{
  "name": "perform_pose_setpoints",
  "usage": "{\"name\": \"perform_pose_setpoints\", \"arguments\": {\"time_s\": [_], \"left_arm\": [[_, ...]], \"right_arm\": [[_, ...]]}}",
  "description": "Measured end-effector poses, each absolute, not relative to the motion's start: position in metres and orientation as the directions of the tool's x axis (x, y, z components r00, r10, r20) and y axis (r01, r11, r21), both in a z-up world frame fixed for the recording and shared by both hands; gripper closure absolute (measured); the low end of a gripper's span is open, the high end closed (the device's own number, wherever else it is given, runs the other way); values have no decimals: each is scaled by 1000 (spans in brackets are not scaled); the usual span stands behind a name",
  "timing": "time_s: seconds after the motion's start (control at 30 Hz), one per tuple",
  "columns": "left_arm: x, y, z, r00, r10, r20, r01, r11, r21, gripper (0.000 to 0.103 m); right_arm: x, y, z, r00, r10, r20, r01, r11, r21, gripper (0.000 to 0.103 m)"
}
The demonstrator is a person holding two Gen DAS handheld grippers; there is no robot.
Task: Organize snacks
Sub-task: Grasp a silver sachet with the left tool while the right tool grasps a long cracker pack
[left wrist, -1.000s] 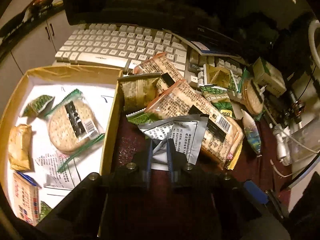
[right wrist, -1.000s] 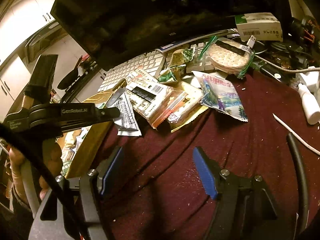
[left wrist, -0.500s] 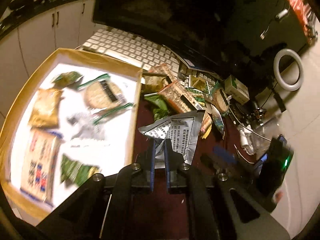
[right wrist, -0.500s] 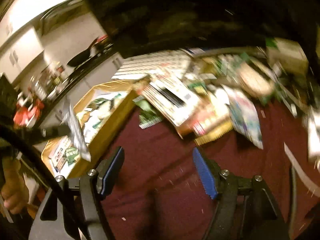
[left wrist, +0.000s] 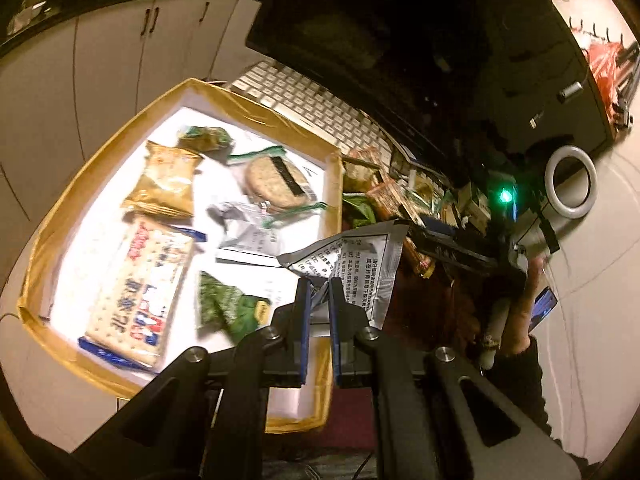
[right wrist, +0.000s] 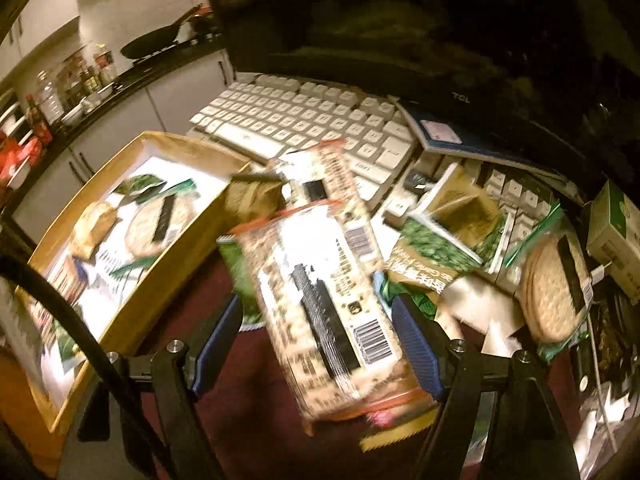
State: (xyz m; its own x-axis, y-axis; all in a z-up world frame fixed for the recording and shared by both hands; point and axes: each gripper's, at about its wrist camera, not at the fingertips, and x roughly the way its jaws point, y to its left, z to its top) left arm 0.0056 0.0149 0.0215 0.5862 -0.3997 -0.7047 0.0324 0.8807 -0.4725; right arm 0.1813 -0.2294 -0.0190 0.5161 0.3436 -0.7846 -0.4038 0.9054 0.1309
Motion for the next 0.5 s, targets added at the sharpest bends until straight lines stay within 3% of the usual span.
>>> {"name": "perform_pose_setpoints", "arguments": {"time_s": [0.13, 0.2, 0.27, 0.33, 0.43, 0.5], "left_arm": [[6, 24, 17, 581, -401, -708, 17, 876, -482, 94], [6, 24, 16, 577, -405, -709, 18, 875, -484, 94], [6, 21, 14, 569, -411, -712, 23, 874, -486, 94], [6, 17, 14, 562, -415, -715, 33, 875, -482, 94], [5, 8, 14, 555, -421, -718, 50, 878, -476, 94], [4, 2, 14, 545, -424, -723, 59, 880, -471, 94]], "right_arm": [[157, -232, -21, 535, 338, -775, -363, 919, 150, 27], [150, -232, -24, 545, 318, -775, -338, 930, 144, 34], [148, -230, -27, 554, 273, -786, -304, 946, 114, 50], [142, -228, -27, 566, 258, -783, -294, 950, 101, 51], [132, -226, -26, 596, 222, -772, -268, 961, 70, 63], [124, -229, -23, 602, 228, -765, -257, 963, 84, 64]]}}
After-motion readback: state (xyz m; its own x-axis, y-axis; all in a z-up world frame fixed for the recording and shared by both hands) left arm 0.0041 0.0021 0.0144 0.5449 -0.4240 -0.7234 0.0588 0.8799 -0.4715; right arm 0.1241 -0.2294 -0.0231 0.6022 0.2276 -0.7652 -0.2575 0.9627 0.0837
